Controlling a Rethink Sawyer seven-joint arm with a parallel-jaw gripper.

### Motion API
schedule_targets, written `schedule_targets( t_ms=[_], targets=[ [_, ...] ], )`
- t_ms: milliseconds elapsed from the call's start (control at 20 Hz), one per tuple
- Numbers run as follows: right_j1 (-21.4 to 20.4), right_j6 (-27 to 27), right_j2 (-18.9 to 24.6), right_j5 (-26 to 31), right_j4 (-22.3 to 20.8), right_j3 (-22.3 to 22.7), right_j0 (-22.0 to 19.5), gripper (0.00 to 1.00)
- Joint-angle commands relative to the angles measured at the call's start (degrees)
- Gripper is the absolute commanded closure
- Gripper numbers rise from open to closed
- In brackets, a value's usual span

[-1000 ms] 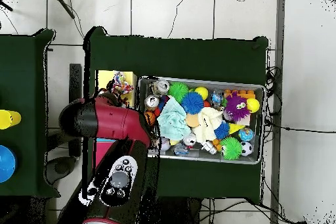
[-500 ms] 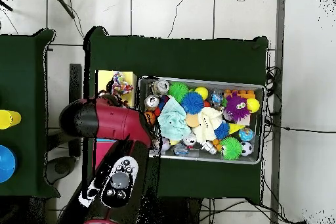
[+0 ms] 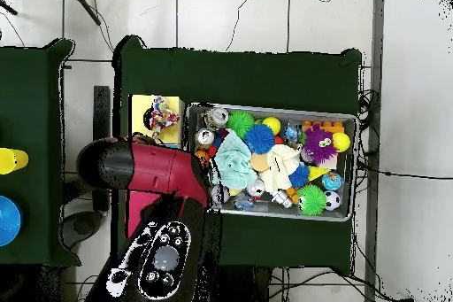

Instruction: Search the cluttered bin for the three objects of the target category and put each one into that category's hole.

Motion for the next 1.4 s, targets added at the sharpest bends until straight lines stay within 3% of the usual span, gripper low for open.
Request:
schedule_targets(
  t_ms=[50, 400, 950, 1000, 1400],
  targets=[
    [-1.53, 6.04, 4.34, 7.33, -1.04, 5.54, -2.05, 0.0],
    [-1.9, 5.86, 4.78, 7.63, -1.04, 5.69, -2.35, 0.0],
    [-1.0, 5.52, 0.97, 3.89, -4.4, 2.6, -1.08, 0.0],
    [-0.99, 5.31, 0.99, 3.8, -4.88, 2.32, -1.24, 1.0],
    [-0.97, 6.49, 0.05, 3.6, -5.98, 0.72, -1.51, 1.0]
  ],
)
